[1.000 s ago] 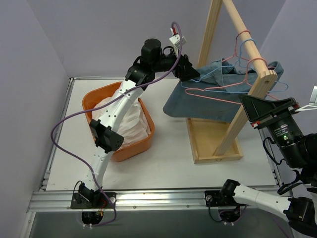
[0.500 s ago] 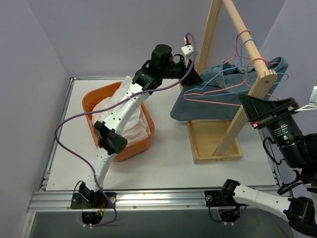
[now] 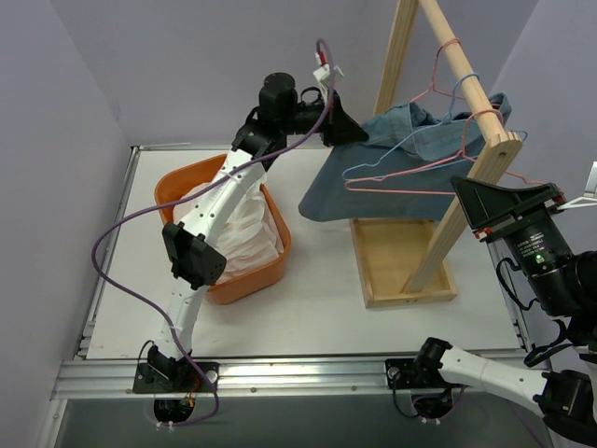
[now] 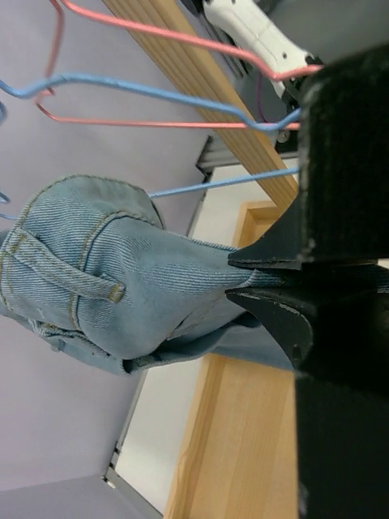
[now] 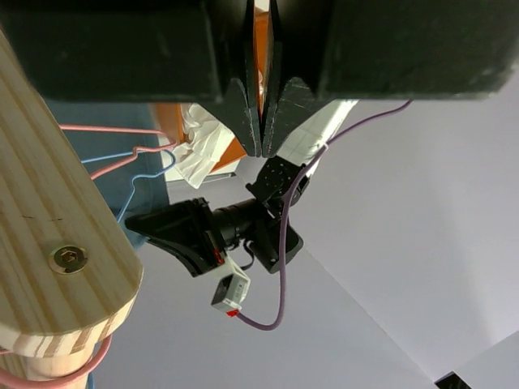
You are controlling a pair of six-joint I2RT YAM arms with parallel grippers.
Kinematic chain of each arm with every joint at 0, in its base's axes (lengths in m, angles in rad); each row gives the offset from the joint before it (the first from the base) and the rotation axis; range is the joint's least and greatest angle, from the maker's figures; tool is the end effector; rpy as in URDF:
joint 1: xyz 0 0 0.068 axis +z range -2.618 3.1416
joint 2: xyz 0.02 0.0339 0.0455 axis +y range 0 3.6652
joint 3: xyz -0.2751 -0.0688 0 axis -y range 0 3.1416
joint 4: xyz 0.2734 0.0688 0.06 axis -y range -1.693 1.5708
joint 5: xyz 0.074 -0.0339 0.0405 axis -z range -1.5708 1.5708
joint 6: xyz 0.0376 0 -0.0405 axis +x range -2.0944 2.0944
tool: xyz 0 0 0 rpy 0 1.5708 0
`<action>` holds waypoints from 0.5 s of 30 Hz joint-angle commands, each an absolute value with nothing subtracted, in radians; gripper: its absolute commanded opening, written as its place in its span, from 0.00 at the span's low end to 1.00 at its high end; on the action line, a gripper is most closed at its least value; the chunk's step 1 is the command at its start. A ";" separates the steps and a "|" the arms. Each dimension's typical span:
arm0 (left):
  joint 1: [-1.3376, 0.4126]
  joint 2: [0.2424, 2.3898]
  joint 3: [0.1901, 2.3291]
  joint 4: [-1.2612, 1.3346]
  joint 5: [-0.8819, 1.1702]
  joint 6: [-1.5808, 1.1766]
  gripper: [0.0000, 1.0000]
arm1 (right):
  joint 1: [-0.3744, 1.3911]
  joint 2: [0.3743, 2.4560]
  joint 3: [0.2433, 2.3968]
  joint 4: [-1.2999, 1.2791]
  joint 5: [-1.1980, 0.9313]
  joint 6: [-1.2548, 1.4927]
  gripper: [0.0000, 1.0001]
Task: Remove the skirt from the hanger
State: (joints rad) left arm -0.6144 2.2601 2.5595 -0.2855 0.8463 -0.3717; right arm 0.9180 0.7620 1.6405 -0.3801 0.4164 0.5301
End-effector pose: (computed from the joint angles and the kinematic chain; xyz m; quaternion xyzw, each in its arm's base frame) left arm 0.4229 -0.3328 0.4651 0.3677 0.6001 -0.5613 0.4354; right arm 0.0391 0.0261 0.6040 0.0780 0.5247 0.4781 0.7000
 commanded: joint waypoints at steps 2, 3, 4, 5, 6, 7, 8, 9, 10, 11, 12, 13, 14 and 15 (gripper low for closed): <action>-0.529 2.216 2.644 0.110 0.975 -0.708 0.02 | 0.927 0.785 1.670 -0.357 0.439 0.535 0.00; -0.526 2.223 2.675 0.139 1.004 -0.728 0.02 | 0.925 0.784 1.674 -0.357 0.440 0.535 0.00; -0.526 2.224 2.680 0.153 1.014 -0.757 0.02 | 0.927 0.784 1.674 -0.359 0.442 0.535 0.00; -0.525 2.218 2.683 0.156 1.019 -0.765 0.02 | 0.925 0.784 1.674 -0.359 0.442 0.535 0.00; -0.522 2.214 2.681 0.164 1.032 -0.768 0.02 | 0.927 0.784 1.674 -0.359 0.442 0.535 0.00; -0.522 2.203 2.659 0.179 1.038 -0.778 0.02 | 0.928 0.784 1.674 -0.357 0.443 0.535 0.00; -0.520 2.177 2.637 0.193 1.037 -0.781 0.02 | 0.928 0.785 1.674 -0.356 0.442 0.535 0.00; -0.517 2.165 2.617 0.218 1.035 -0.785 0.02 | 0.927 0.785 1.674 -0.357 0.443 0.534 0.00; -0.514 2.155 2.599 0.219 1.037 -0.785 0.02 | 0.928 0.788 1.674 -0.359 0.445 0.532 0.00; -0.512 2.149 2.594 0.239 1.037 -0.790 0.02 | 0.927 0.790 1.674 -0.362 0.446 0.532 0.00; -0.508 2.151 2.589 0.267 1.043 -0.839 0.02 | 0.928 0.792 1.674 -0.365 0.448 0.534 0.00; -0.506 2.166 2.592 0.305 1.058 -0.879 0.02 | 0.927 0.793 1.675 -0.368 0.448 0.534 0.00; -0.505 2.178 2.600 0.345 1.063 -0.918 0.02 | 0.927 0.795 1.674 -0.371 0.449 0.535 0.00; -0.505 2.189 2.609 0.407 1.066 -0.955 0.02 | 0.927 0.795 1.674 -0.371 0.449 0.537 0.00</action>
State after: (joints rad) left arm -0.5179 2.2570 2.5713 0.1089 1.0447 -0.8169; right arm 0.9180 0.7670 1.6535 -0.3878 0.4274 0.5304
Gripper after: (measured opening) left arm 0.119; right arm 0.001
